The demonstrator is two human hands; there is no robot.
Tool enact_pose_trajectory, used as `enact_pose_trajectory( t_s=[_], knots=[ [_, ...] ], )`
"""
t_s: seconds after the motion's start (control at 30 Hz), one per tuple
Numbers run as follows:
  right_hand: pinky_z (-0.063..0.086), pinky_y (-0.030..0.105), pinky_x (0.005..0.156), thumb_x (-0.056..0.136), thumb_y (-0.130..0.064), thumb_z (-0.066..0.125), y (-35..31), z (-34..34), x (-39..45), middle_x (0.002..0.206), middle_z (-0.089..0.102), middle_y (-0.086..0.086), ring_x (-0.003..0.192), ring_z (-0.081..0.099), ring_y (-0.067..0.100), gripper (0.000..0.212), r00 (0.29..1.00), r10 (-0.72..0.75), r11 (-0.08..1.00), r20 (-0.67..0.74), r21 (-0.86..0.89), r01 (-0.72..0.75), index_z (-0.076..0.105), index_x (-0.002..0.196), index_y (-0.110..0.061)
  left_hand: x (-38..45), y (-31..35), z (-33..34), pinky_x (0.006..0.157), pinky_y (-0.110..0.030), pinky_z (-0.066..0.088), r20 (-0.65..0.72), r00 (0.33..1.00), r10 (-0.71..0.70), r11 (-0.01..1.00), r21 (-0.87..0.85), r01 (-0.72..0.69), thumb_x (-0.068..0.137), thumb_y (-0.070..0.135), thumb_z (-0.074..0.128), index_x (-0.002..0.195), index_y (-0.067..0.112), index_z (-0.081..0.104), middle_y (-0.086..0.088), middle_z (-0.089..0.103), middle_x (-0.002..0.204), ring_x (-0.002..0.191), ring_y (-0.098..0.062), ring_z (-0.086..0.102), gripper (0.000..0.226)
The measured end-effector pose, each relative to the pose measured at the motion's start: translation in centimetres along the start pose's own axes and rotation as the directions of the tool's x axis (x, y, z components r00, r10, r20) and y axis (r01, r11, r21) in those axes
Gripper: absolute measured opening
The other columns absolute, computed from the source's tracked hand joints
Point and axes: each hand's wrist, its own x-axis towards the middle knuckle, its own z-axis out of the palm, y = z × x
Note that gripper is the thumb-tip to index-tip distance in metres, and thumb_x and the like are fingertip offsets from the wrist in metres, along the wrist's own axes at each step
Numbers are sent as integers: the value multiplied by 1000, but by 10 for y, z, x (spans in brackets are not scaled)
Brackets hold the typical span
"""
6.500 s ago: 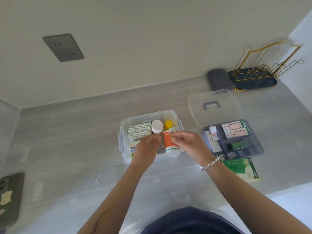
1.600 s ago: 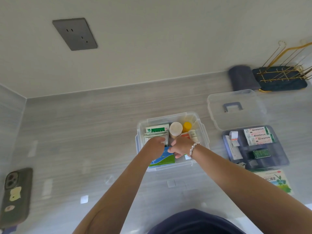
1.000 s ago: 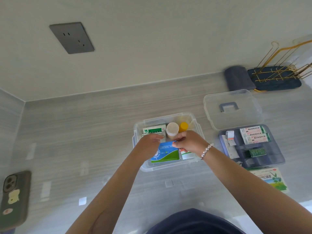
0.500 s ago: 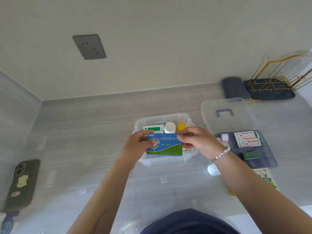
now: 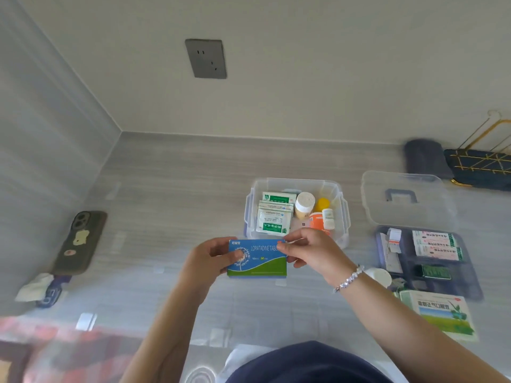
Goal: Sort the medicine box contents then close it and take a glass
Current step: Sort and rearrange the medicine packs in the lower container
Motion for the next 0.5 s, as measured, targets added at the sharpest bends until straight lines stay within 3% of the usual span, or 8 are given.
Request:
enact_pose_trajectory(
  t_s=[0.2,0.5],
  knots=[
    [51,16,45,74,-16,76,44,41,15,65,66,3,52,64,9,17,990,141,987,-17,-70,-142,60,75,-11,8,-56,-16,60,-19,56,-145,985,-89,995,40,96,71,-6,73,105,5,65,-3,68,72,56,-7,67,36],
    [58,27,57,71,-13,76,104,87,47,57,65,1,48,61,12,16,947,297,953,-125,-26,-302,61,69,-11,30,-107,-27,70,-29,52,-342,933,-111,964,190,184,63,10,82,100,9,70,-4,72,85,75,-19,67,38]
  ],
)
